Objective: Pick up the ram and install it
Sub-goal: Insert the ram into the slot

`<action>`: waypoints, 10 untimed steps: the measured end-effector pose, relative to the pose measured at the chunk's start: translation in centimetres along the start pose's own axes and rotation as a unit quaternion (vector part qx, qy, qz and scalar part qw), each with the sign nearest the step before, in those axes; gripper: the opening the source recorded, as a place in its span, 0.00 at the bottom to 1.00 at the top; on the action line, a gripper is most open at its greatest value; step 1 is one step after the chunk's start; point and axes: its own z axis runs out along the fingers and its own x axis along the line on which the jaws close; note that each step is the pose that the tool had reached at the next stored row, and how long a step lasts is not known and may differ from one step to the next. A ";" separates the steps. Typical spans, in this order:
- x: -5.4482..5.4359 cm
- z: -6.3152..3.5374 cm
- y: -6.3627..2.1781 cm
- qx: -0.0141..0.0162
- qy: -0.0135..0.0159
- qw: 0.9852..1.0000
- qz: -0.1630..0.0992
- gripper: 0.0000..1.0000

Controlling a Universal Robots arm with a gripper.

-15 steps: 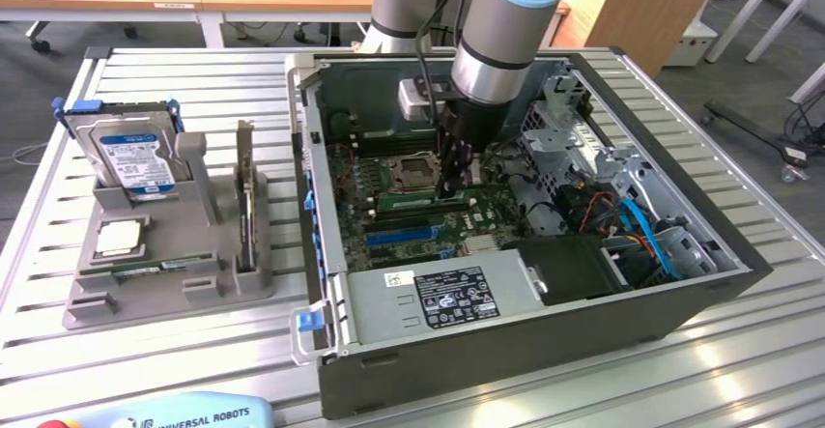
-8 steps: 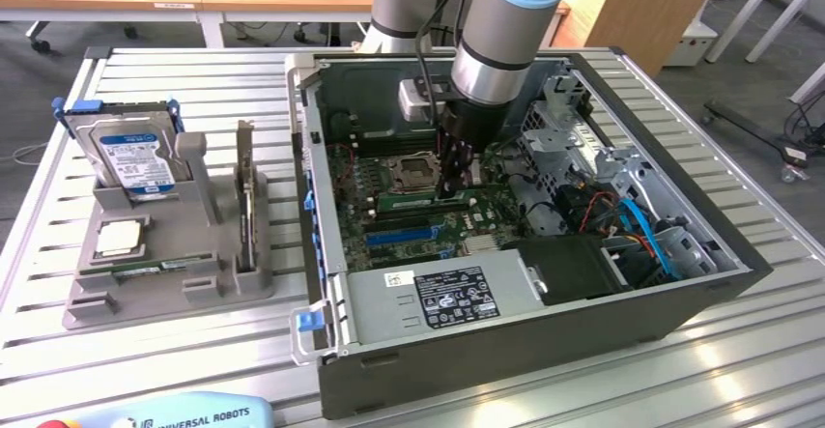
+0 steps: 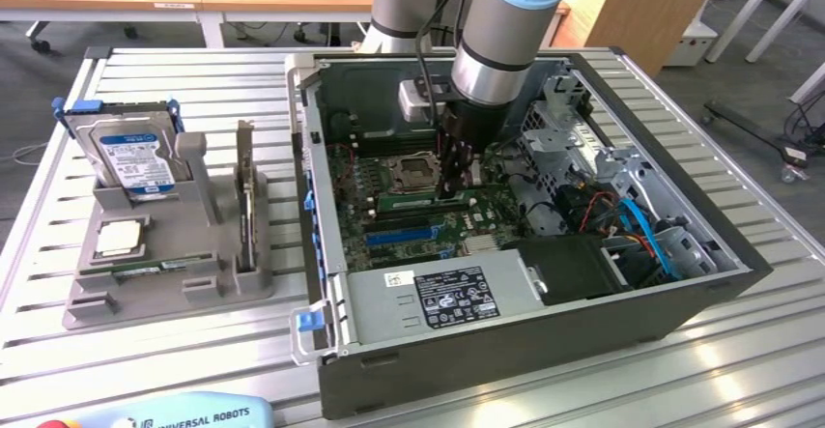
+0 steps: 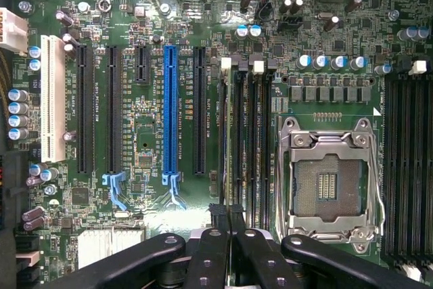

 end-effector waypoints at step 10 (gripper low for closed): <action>0.0 -0.08 -0.04 0.000 0.000 1.000 0.000 0.12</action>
